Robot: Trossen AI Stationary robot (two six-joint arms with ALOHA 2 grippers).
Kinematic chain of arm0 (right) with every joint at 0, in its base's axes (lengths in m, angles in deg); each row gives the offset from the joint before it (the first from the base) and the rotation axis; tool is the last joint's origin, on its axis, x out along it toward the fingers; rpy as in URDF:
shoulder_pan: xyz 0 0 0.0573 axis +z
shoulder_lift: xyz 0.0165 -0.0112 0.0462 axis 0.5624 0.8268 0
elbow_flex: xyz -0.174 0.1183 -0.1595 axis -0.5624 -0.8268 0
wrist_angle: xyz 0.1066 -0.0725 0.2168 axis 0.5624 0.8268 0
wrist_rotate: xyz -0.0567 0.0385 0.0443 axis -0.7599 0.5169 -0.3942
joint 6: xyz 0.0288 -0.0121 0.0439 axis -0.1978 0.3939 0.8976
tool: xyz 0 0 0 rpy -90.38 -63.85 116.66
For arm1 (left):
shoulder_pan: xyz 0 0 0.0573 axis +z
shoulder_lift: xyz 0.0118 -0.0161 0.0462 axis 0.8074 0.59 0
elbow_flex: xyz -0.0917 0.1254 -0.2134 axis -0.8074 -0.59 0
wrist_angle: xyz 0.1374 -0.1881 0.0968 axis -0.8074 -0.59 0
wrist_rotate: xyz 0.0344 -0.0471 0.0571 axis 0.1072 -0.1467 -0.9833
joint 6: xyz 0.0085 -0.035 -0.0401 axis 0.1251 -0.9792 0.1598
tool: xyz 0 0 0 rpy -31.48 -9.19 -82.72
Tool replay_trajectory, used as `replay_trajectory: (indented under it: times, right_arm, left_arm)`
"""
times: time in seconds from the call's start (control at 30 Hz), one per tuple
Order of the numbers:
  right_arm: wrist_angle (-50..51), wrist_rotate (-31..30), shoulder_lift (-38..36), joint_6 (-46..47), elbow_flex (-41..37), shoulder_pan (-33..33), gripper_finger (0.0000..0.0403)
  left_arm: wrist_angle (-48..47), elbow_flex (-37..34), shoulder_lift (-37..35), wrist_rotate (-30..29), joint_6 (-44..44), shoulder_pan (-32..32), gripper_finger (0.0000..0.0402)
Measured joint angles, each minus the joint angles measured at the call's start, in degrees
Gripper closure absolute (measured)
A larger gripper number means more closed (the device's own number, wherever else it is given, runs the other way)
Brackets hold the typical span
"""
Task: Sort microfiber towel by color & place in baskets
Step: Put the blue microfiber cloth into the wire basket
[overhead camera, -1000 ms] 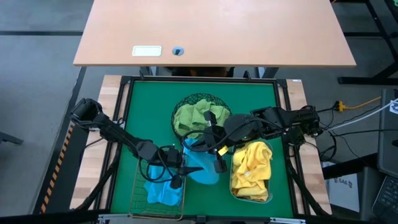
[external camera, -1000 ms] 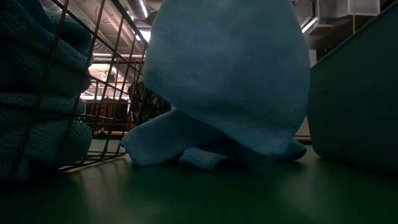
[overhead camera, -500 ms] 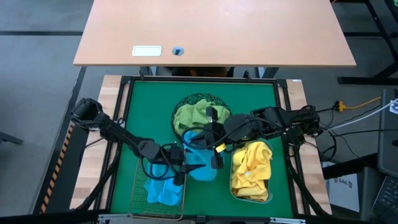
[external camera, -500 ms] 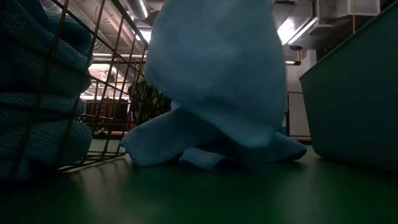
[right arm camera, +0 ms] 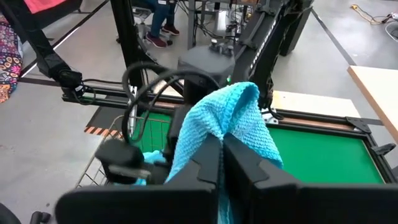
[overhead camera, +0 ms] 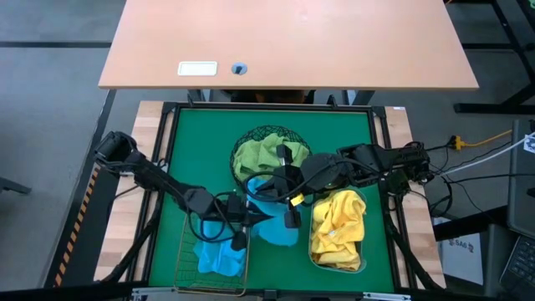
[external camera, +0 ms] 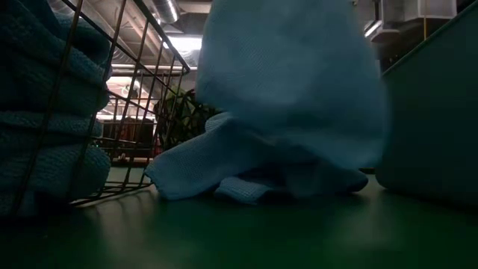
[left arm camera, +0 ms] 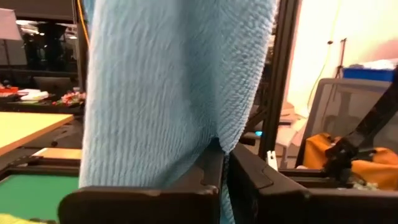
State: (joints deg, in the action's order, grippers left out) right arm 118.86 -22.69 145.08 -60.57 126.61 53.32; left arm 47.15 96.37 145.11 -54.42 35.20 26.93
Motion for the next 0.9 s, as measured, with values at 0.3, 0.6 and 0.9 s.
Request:
replay_trajectory:
  times: [0.3, 0.6, 0.9]
  right_arm:
    - [1.4, 6.3, 0.0, 0.2, 0.0, 0.0, 0.0357]
    - [7.1, 7.5, 0.0, 3.5, 0.0, 0.0, 0.0277]
    - [22.9, 9.0, 0.0, 3.7, 0.0, 0.0, 0.0264]
  left_arm:
    - [0.7, 1.0, -6.3, 0.2, 0.4, -4.4, 0.0398]
    - [-15.9, 9.7, -13.3, 2.8, 0.3, -10.6, 0.04]
    - [-35.0, 17.2, -17.9, -1.4, -0.1, -17.8, 0.0401]
